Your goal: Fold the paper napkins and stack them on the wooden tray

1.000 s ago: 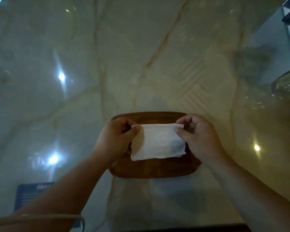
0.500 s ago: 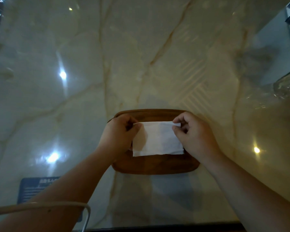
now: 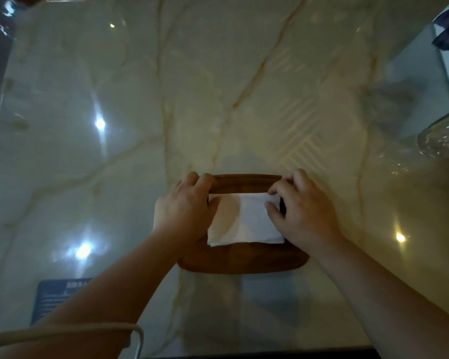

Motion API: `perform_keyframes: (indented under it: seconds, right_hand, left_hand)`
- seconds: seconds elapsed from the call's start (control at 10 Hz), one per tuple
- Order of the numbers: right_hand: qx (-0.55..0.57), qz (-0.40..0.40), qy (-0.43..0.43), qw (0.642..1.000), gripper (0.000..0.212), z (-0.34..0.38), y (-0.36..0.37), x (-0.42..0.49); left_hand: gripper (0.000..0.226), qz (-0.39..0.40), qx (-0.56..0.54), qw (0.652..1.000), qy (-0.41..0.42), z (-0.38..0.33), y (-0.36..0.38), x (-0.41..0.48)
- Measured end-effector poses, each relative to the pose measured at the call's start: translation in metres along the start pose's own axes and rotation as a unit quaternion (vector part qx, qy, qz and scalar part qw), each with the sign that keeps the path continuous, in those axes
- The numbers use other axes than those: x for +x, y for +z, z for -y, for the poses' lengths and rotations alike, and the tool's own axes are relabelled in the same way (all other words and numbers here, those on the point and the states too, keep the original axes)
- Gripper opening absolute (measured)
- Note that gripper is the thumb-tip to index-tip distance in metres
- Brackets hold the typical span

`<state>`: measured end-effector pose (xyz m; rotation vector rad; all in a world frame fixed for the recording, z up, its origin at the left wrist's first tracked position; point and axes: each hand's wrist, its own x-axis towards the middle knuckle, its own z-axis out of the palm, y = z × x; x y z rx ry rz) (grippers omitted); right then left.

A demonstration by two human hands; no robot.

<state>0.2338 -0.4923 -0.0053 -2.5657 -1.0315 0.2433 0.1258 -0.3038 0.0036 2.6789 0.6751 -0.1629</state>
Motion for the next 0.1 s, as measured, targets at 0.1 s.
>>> perform_keyframes:
  seconds: [0.1]
  right_hand:
    - [-0.025,0.043,-0.029,0.998,0.042,0.0038,-0.0081,0.0059]
  left_hand:
    - [0.042,-0.016,0.076,0.994,0.079,0.0019,-0.0118,-0.0004]
